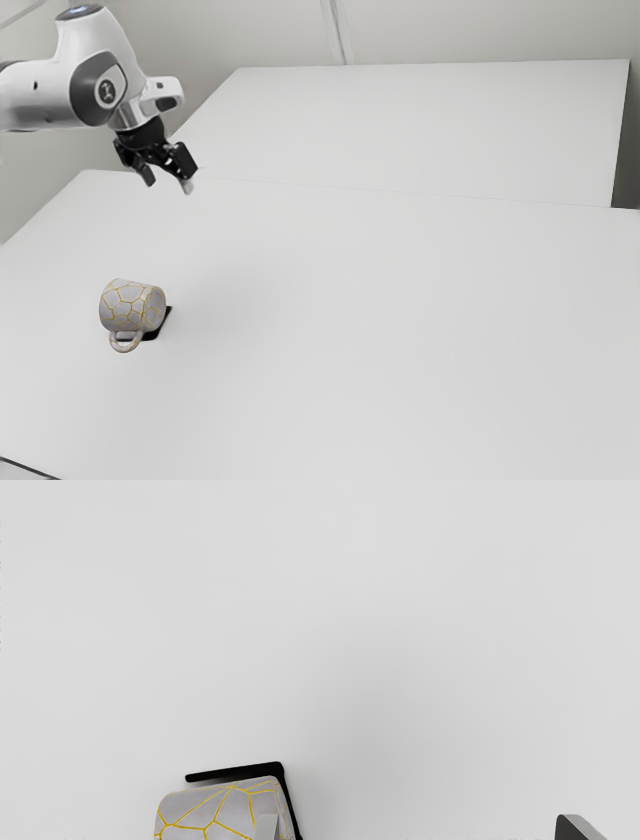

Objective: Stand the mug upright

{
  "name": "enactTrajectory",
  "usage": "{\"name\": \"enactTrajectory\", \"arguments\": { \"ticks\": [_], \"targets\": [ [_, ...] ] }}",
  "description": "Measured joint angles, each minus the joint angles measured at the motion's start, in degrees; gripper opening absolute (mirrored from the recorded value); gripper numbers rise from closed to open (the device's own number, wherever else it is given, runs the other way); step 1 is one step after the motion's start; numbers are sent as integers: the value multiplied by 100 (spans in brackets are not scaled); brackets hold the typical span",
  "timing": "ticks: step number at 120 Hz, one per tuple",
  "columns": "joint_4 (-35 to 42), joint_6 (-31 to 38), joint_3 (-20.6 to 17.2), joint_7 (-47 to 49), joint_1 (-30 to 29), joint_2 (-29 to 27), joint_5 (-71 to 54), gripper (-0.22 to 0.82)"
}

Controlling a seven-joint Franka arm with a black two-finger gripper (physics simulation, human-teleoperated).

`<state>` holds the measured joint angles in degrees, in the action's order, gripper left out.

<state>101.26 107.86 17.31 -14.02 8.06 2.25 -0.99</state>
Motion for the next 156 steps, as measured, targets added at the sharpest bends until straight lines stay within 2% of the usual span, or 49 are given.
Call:
{"name": "enactTrajectory", "arguments": {
  "ticks": [17, 31, 49, 65, 96, 124, 156],
  "targets": [
    [281, 111, 144, -90, 59, -254, 69, 60],
    [616, 247, 551, -312, 335, -423, 316, 60],
    [410, 50, 852, -916, -40, 192, 942, 60],
    [-68, -272, 884, -1458, -865, 839, 1221, 60],
    [-355, -670, 888, -2371, -1823, 1644, 1965, 60],
    [-396, -988, 893, -2952, -2230, 2068, 3122, 60],
    [-242, -1224, 896, -3365, -2358, 2264, 3983, 60]
  ]
}}
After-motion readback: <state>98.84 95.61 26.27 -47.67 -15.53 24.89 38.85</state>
